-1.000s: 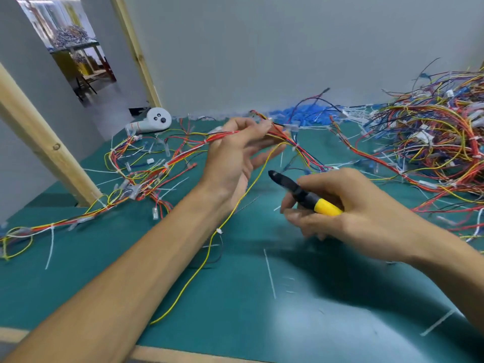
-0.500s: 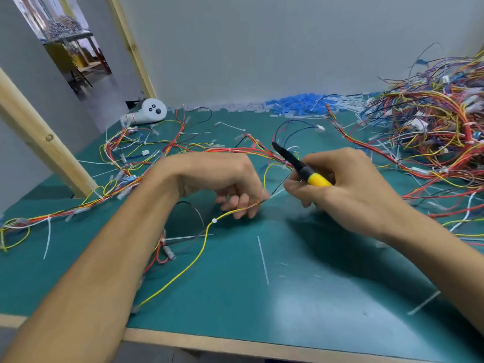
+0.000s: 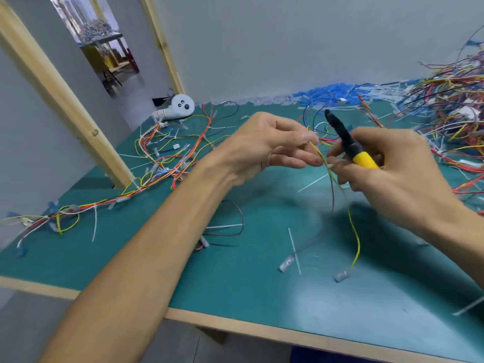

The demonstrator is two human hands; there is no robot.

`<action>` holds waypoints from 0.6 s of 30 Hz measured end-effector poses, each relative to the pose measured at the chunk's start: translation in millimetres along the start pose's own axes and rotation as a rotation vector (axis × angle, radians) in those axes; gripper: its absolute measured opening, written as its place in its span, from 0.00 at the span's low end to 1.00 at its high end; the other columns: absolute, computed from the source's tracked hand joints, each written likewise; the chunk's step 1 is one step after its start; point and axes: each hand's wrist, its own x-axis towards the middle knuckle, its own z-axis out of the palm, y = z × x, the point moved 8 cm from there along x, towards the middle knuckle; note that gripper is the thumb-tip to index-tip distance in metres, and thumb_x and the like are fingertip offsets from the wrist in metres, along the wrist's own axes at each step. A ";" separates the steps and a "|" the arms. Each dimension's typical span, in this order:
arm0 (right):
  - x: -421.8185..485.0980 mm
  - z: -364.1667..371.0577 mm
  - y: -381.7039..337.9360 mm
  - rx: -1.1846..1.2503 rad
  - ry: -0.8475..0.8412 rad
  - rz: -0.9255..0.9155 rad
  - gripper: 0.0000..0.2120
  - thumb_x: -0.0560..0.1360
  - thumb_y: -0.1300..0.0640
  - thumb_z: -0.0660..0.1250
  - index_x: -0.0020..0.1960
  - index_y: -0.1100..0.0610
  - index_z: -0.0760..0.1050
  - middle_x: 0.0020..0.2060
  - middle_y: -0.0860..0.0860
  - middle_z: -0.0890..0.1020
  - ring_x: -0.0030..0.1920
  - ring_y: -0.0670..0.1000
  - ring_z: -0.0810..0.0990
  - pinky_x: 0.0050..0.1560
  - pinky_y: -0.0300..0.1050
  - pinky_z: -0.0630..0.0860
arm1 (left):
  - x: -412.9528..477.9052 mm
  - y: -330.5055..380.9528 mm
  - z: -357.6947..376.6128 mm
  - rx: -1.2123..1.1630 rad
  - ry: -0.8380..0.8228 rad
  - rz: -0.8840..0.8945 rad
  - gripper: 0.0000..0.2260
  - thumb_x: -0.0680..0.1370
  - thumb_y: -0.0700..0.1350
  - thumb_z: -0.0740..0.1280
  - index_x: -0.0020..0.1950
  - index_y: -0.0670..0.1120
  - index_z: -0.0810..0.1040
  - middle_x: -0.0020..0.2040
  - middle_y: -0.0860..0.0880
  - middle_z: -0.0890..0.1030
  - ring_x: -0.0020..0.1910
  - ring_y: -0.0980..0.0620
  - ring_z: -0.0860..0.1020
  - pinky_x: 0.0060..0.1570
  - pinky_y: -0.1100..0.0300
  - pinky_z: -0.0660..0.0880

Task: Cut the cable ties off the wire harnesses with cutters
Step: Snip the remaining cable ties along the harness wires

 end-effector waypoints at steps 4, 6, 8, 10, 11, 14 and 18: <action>3.8 -22.9 6.2 0.051 0.201 0.032 0.11 0.76 0.60 0.74 0.56 0.50 0.78 0.34 0.49 0.85 0.33 0.54 0.83 0.41 0.56 0.83 | -5.7 13.4 4.7 0.114 -0.003 0.106 0.05 0.81 0.38 0.68 0.50 0.38 0.84 0.40 0.42 0.86 0.31 0.46 0.84 0.25 0.62 0.75; 7.8 -30.2 13.2 -0.031 0.233 0.054 0.14 0.76 0.58 0.74 0.58 0.47 0.77 0.35 0.49 0.85 0.35 0.56 0.83 0.42 0.55 0.81 | -7.5 30.5 -14.6 0.363 0.258 0.276 0.06 0.74 0.38 0.69 0.47 0.42 0.84 0.38 0.46 0.84 0.31 0.49 0.80 0.28 0.60 0.71; 12.9 -29.1 26.6 -0.159 0.173 0.123 0.17 0.75 0.57 0.74 0.61 0.46 0.76 0.37 0.47 0.84 0.37 0.55 0.81 0.44 0.53 0.79 | -10.1 41.0 -26.2 0.736 0.459 0.328 0.17 0.66 0.41 0.65 0.52 0.48 0.84 0.45 0.50 0.83 0.42 0.49 0.78 0.42 0.56 0.74; 13.9 -22.5 39.0 -0.220 0.093 0.203 0.20 0.74 0.54 0.75 0.63 0.45 0.74 0.42 0.47 0.85 0.42 0.55 0.81 0.46 0.51 0.75 | -3.6 21.5 -26.7 1.000 0.343 0.085 0.30 0.65 0.47 0.62 0.68 0.50 0.77 0.59 0.48 0.78 0.61 0.47 0.74 0.61 0.53 0.72; 13.5 -19.8 41.5 -0.246 0.074 0.218 0.20 0.74 0.53 0.75 0.63 0.44 0.74 0.45 0.49 0.85 0.45 0.57 0.81 0.47 0.51 0.75 | -2.4 3.5 -24.9 1.073 0.240 -0.080 0.34 0.66 0.51 0.63 0.74 0.50 0.71 0.64 0.46 0.74 0.67 0.46 0.70 0.67 0.52 0.69; 13.8 -12.9 38.7 -0.322 0.033 0.189 0.15 0.74 0.52 0.75 0.58 0.43 0.75 0.44 0.49 0.84 0.47 0.59 0.78 0.48 0.51 0.75 | -0.7 -21.3 -17.9 1.180 0.144 -0.194 0.24 0.71 0.57 0.68 0.66 0.54 0.76 0.56 0.50 0.78 0.59 0.47 0.76 0.63 0.49 0.75; 12.5 -10.2 32.9 -0.378 0.003 0.139 0.12 0.74 0.50 0.74 0.37 0.49 0.72 0.29 0.47 0.75 0.34 0.53 0.73 0.35 0.50 0.69 | 3.4 -5.9 -11.8 1.120 0.223 0.013 0.04 0.69 0.48 0.69 0.39 0.49 0.82 0.31 0.52 0.80 0.33 0.52 0.76 0.38 0.54 0.78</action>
